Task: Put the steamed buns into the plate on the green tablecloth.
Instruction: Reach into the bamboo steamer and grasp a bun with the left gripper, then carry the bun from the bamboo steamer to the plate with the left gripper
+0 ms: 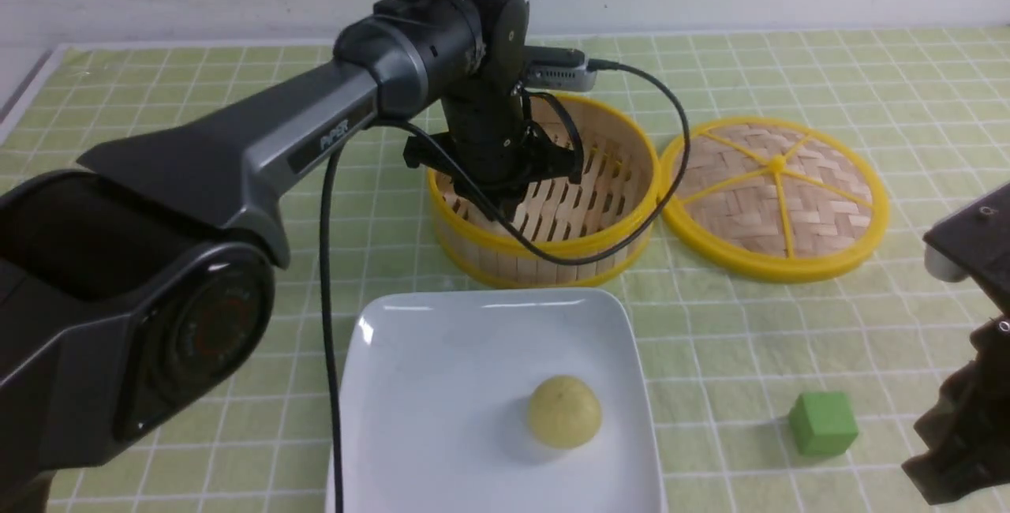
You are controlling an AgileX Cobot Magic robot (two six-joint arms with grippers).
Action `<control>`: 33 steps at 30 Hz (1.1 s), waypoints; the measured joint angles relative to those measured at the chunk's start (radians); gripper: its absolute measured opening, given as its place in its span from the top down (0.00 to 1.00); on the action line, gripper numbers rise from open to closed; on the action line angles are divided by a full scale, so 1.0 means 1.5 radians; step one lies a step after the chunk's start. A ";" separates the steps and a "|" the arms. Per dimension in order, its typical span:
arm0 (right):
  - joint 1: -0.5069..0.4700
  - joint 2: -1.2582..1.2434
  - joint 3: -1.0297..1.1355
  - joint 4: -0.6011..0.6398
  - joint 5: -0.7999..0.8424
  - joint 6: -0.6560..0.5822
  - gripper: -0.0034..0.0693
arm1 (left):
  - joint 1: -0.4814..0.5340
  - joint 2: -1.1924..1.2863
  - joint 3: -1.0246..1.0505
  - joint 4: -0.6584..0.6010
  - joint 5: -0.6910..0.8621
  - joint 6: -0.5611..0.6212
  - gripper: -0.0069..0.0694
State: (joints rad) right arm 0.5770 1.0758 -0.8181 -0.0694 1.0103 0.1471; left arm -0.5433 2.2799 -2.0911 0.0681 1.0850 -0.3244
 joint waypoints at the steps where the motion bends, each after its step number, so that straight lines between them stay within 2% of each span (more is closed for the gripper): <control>1: 0.000 0.000 0.000 0.000 0.000 0.000 0.95 | 0.000 -0.006 -0.008 0.000 0.009 -0.001 0.86; 7: 0.000 0.000 0.001 0.000 0.000 0.000 0.95 | 0.000 -0.116 -0.086 0.010 0.091 0.017 0.88; 11: 0.000 0.000 0.001 0.001 0.002 0.000 0.94 | 0.000 -0.219 -0.061 0.004 0.097 0.030 0.88; 14: 0.000 0.000 0.001 0.003 0.002 0.000 0.94 | -0.008 -0.318 0.068 -0.032 0.101 0.037 0.88; 19: 0.000 0.000 0.001 0.003 0.002 0.000 0.94 | -0.043 -0.355 0.318 -0.045 0.094 0.011 0.87; 21: 0.000 0.000 0.001 0.003 0.002 0.000 0.94 | -0.050 -0.341 0.405 -0.045 0.046 -0.020 0.87; 24: 0.000 0.000 0.001 0.003 0.002 0.000 0.94 | -0.052 -0.326 0.459 -0.045 -0.009 -0.058 0.85; 26: 0.000 0.000 0.001 0.003 0.002 0.000 0.93 | -0.052 -0.304 0.497 -0.037 -0.052 -0.096 0.81; 29: 0.000 0.000 0.001 0.003 0.002 0.000 0.93 | -0.052 -0.289 0.504 -0.035 -0.068 -0.110 0.75; 33: 0.000 0.000 0.001 0.003 0.002 0.000 0.92 | -0.052 -0.283 0.494 -0.023 -0.085 -0.133 0.52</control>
State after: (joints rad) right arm 0.5770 1.0750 -0.8173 -0.0647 1.0138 0.1471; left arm -0.6208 1.8554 -1.3498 0.0332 0.9567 -0.5246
